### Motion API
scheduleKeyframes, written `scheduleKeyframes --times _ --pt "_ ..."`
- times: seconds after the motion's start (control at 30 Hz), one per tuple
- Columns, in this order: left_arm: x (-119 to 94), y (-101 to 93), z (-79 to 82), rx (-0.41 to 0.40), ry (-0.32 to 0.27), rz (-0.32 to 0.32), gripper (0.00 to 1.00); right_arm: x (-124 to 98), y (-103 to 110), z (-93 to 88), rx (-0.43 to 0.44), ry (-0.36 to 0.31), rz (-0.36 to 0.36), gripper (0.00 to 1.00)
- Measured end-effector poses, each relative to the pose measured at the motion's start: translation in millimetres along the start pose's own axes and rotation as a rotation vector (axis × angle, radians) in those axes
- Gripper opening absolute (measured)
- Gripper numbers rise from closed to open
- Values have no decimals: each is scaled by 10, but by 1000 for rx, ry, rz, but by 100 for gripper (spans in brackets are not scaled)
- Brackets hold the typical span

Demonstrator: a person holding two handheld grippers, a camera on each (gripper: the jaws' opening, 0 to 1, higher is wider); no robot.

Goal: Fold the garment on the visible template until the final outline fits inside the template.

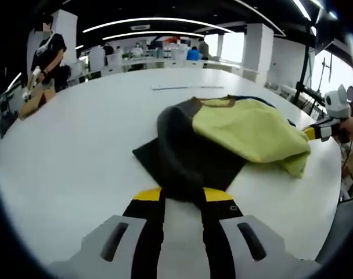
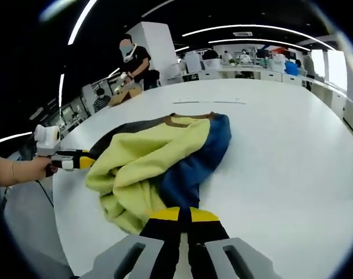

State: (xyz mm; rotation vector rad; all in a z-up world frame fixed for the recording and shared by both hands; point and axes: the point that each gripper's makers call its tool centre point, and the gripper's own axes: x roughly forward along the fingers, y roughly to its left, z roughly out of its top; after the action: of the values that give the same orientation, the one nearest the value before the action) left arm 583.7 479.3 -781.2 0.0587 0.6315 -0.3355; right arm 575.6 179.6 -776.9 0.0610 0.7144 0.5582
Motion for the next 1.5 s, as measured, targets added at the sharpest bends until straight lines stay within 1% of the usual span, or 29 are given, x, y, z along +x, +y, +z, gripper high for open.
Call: scheduleKeyframes --times 0.07,0.1,0.23,0.27,0.4,0.6,0.7,0.9,1.03,1.27,1.33,1.43,1.5 --pt "4 -12 -4 -5 8 -6 8 -7 -12 14 13 -11 -8 0" --pt "6 -21 -4 -10 9 -10 5 -12 -13 18 13 -12 -8 0" --pt "10 -15 24 -27 3 -5 3 -54 -35 67 11 -29 -17 0" --pt "-6 -8 59 -46 -9 -7 3 -68 -43 83 9 -33 -21 0" --pt "-65 49 195 -78 -53 1 2 -139 -122 181 -19 -59 -53 0" --pt "-161 144 427 -91 -108 15 2 -241 -291 301 -28 -87 -99 0" --pt "-185 155 493 -91 -121 21 2 -280 -369 348 -33 -99 -119 0" --pt "-192 161 512 -88 -127 29 2 -331 -526 403 -9 -109 -151 0" --pt "-212 201 533 -80 -130 39 2 -379 -646 439 15 -117 -178 0" --pt "-230 398 512 -69 -113 82 2 -464 -928 494 22 -112 -237 0" --pt "-234 440 505 -72 -109 89 2 -491 -989 506 29 -113 -248 0" --pt "-238 509 487 -67 -99 103 2 -543 -1137 520 53 -115 -279 0" --pt "-239 534 480 -71 -97 108 2 -576 -1207 526 53 -113 -293 0"
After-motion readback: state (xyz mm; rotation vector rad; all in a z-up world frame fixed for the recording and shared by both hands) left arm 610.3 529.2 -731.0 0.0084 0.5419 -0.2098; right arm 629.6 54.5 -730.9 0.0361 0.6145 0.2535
